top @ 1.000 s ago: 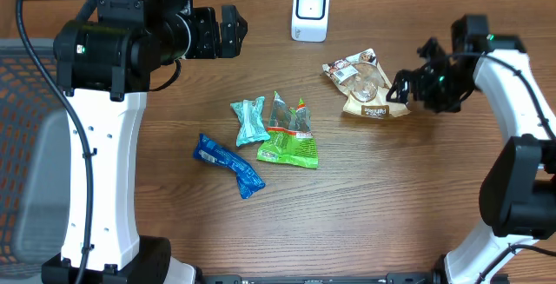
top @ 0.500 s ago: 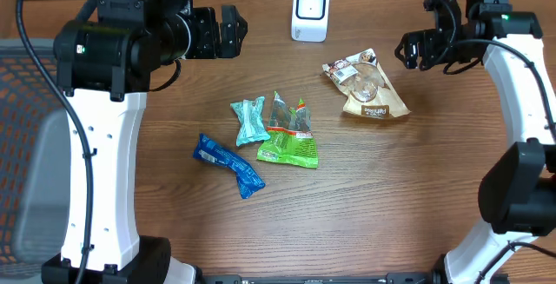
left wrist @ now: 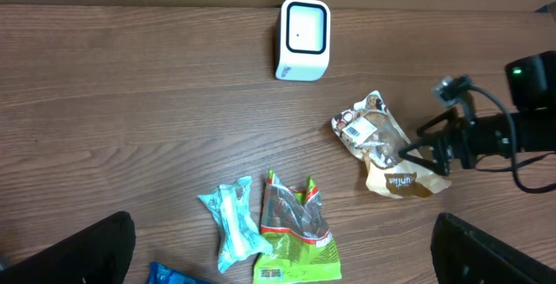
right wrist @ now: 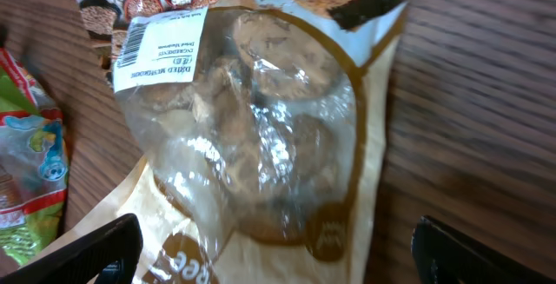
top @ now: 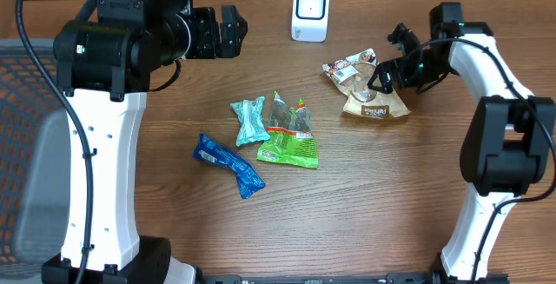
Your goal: Scan the item barcode
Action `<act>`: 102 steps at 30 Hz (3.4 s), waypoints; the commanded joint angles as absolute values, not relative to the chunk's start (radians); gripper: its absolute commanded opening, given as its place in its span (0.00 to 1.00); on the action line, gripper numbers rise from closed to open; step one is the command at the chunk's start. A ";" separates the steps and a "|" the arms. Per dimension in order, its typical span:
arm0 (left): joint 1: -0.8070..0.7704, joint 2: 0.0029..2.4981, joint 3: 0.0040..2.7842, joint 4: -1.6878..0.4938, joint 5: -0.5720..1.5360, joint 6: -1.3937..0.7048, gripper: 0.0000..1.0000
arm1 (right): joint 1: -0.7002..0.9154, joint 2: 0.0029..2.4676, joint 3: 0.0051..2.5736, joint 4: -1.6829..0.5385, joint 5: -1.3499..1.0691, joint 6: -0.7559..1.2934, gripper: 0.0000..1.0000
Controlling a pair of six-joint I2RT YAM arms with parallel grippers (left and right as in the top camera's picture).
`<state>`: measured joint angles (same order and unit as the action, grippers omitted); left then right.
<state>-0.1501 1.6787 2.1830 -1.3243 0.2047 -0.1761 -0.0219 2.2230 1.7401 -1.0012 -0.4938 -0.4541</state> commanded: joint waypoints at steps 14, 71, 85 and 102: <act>-0.151 1.680 2.181 -1.324 0.203 -0.157 1.00 | 0.019 2.321 1.615 -0.837 -0.509 -0.231 0.76; -0.151 1.680 2.181 -1.324 0.203 -0.157 1.00 | 0.421 1.765 1.642 -0.731 0.357 0.146 0.04; -0.151 1.680 2.181 -1.324 0.203 -0.157 1.00 | 0.424 2.088 1.642 0.238 0.758 -1.110 0.04; -0.151 1.680 2.181 -1.324 0.203 -0.157 1.00 | 0.402 2.300 1.642 0.517 0.535 -1.602 0.04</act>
<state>-0.1501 1.6787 2.1826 -1.3243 0.2047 -0.1761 0.4183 2.2997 1.6283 0.4980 0.5697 -1.4937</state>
